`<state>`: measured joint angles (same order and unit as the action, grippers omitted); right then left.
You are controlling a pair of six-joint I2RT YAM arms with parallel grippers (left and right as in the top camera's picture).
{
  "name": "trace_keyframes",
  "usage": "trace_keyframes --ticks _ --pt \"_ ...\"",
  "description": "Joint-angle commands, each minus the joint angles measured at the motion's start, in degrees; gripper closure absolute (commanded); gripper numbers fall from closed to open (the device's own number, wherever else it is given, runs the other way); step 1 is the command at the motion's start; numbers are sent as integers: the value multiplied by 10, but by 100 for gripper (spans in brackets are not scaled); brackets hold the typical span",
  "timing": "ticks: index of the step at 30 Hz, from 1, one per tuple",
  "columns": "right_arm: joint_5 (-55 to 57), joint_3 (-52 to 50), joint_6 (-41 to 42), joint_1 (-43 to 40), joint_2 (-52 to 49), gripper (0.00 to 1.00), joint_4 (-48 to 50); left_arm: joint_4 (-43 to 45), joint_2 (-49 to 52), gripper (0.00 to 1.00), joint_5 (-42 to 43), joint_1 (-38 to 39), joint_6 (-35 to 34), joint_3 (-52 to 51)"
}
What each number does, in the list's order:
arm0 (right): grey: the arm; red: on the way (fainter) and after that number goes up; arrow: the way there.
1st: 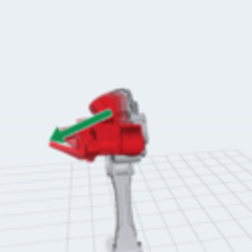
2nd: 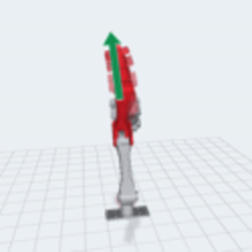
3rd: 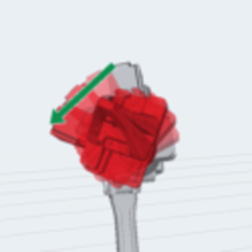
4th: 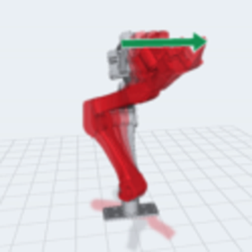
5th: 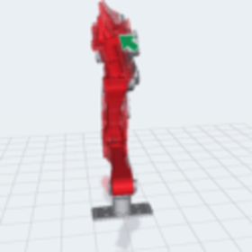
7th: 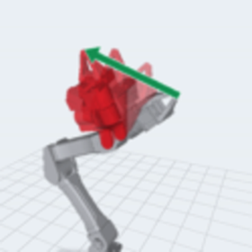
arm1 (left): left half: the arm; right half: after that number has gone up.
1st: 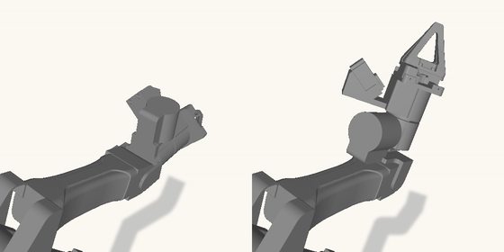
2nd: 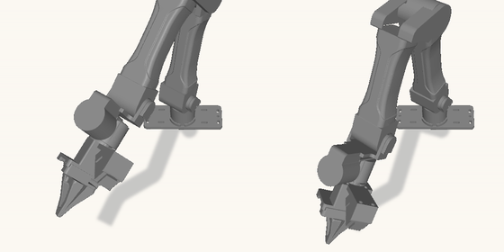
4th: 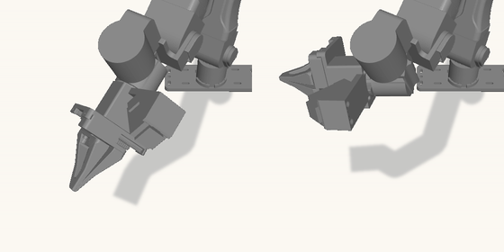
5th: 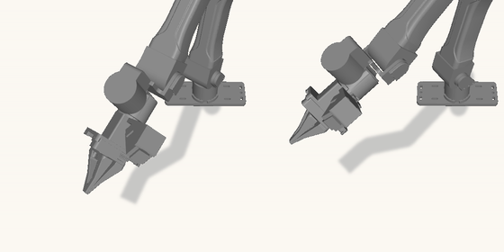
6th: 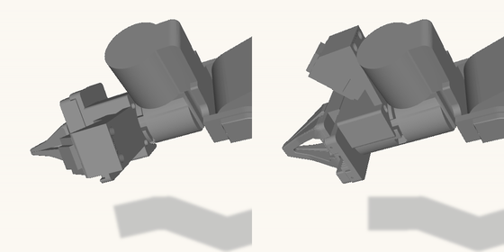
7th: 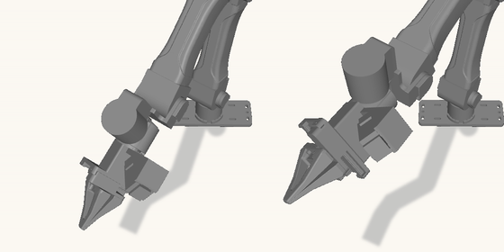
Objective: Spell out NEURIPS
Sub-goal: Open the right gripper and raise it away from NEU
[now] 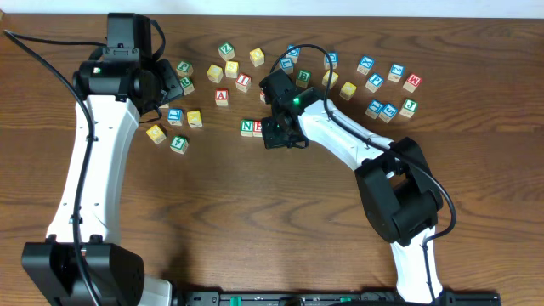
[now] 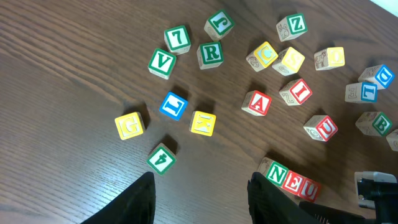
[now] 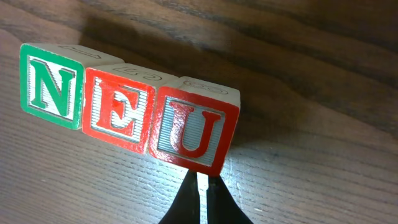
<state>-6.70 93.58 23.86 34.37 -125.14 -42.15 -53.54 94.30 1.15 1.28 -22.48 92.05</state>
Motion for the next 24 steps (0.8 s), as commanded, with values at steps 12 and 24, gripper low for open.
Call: trace_keyframes --ticks 12,24 --pt "6 0 -13 -51 139 97 0 0 0 52 -3 -1 3 0" --pt "-30 2 -53 -82 142 91 3 -9 0 52 -3 -1 4 0"
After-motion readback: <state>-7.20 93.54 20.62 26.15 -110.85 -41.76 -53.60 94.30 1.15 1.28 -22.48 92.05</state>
